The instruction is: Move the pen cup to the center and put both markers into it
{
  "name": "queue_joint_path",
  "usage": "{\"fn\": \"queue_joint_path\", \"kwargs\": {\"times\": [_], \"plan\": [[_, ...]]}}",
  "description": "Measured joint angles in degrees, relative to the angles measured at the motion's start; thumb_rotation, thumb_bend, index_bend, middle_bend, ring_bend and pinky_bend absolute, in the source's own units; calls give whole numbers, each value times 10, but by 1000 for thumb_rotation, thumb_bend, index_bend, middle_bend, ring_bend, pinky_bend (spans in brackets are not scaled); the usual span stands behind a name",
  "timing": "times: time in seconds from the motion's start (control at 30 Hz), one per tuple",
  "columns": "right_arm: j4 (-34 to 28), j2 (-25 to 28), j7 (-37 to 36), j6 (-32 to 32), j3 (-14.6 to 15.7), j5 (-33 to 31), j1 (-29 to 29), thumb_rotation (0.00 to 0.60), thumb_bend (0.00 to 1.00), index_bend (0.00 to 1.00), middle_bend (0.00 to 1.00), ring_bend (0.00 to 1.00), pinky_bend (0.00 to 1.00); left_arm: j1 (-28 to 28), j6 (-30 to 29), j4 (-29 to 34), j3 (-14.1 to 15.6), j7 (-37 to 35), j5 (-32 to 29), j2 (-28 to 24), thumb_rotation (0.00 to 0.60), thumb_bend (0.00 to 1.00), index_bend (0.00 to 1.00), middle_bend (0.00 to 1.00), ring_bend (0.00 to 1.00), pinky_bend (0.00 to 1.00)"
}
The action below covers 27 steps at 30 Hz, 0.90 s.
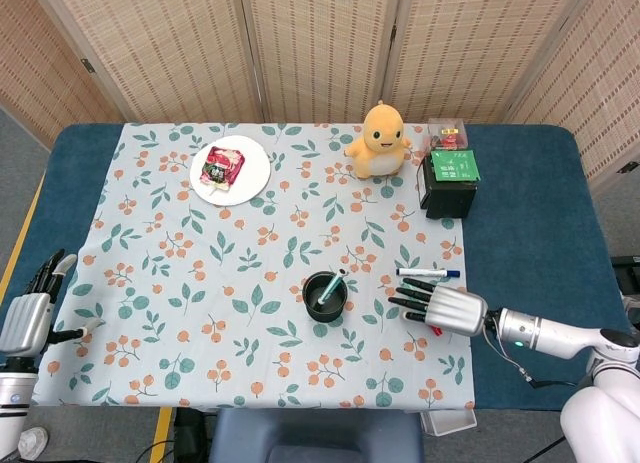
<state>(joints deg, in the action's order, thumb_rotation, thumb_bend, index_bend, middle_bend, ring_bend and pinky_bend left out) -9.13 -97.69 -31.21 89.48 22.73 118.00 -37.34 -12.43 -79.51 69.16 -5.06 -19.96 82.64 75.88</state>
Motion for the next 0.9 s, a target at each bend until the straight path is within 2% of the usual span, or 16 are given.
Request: {"fn": "queue_joint_path", "kwargs": {"times": [0.5,0.9], "plan": [[-5,-34,-11,-14,-13,-26,-5,600,263,181,0,0,0,6,-12,9,-2,-3,5,-8,600,49,0,0,0,209],[-12,-1,-13,-19,-1,-23,-21,600,263,200,0,0,0,4,-4,9,-3,6,3,-7,600,49,0,0,0,209]]}}
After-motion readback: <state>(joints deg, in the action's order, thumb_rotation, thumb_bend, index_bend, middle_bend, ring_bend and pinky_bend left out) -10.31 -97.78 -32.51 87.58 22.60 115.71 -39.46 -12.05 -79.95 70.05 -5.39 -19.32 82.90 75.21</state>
